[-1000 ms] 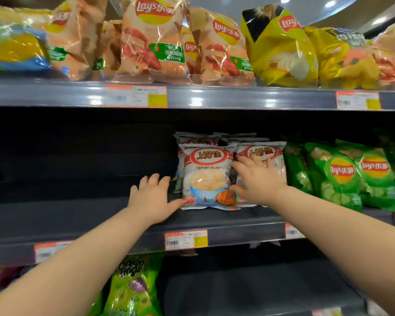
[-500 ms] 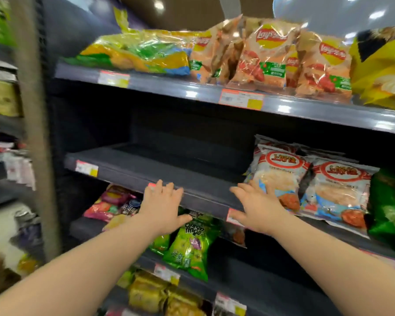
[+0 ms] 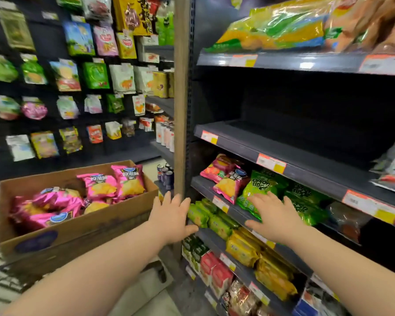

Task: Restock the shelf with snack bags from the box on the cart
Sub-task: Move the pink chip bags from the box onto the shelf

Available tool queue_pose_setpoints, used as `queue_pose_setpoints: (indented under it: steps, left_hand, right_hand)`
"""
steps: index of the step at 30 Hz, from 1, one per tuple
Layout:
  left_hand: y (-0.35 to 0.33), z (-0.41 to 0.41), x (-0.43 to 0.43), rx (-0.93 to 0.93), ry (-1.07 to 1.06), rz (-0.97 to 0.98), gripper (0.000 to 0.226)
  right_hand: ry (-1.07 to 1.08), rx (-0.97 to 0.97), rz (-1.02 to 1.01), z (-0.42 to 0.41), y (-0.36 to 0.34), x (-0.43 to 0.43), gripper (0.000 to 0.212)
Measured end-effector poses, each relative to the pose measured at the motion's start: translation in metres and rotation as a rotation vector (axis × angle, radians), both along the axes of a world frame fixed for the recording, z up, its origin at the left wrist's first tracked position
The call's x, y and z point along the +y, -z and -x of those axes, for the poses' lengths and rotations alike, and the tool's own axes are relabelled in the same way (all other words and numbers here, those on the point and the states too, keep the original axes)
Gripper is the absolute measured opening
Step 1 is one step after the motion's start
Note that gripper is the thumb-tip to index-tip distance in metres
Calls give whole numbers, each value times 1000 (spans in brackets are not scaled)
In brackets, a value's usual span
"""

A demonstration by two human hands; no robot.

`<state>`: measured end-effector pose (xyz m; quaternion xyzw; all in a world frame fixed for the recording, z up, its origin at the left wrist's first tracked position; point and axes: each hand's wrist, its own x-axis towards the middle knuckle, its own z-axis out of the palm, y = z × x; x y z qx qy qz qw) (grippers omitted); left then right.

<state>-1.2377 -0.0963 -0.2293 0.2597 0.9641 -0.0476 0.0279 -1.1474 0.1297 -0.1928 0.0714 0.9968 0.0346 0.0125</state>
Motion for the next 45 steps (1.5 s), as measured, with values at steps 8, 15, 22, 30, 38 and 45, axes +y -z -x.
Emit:
queue_pose_setpoints:
  steps: [8,15,22,30,38,45]
  left_hand:
    - [17,39,-110,-62,-140,-32,84]
    - [36,114,-242,-71,-287,-51,85]
    - [52,178,-355,-65,-422,-43,88]
    - [79,219,-391,-147,-487,-104,86]
    - [100,276,-399,-147,-545,-114,87]
    - [114,356,-355,-206,-549,-138,82]
  right_hand:
    - [-158,-34,-28,76,1,-103,68]
    - [-299,-131,-10,183,18,-229,65]
    - [-406,-172,-4,262,36,-325,59]
    - [-394,-223,-17,329,55,-343,58]
    - [-327,-253,23,424,82,-320,58]
    - [-261,-349,133,516,123,-285,64]
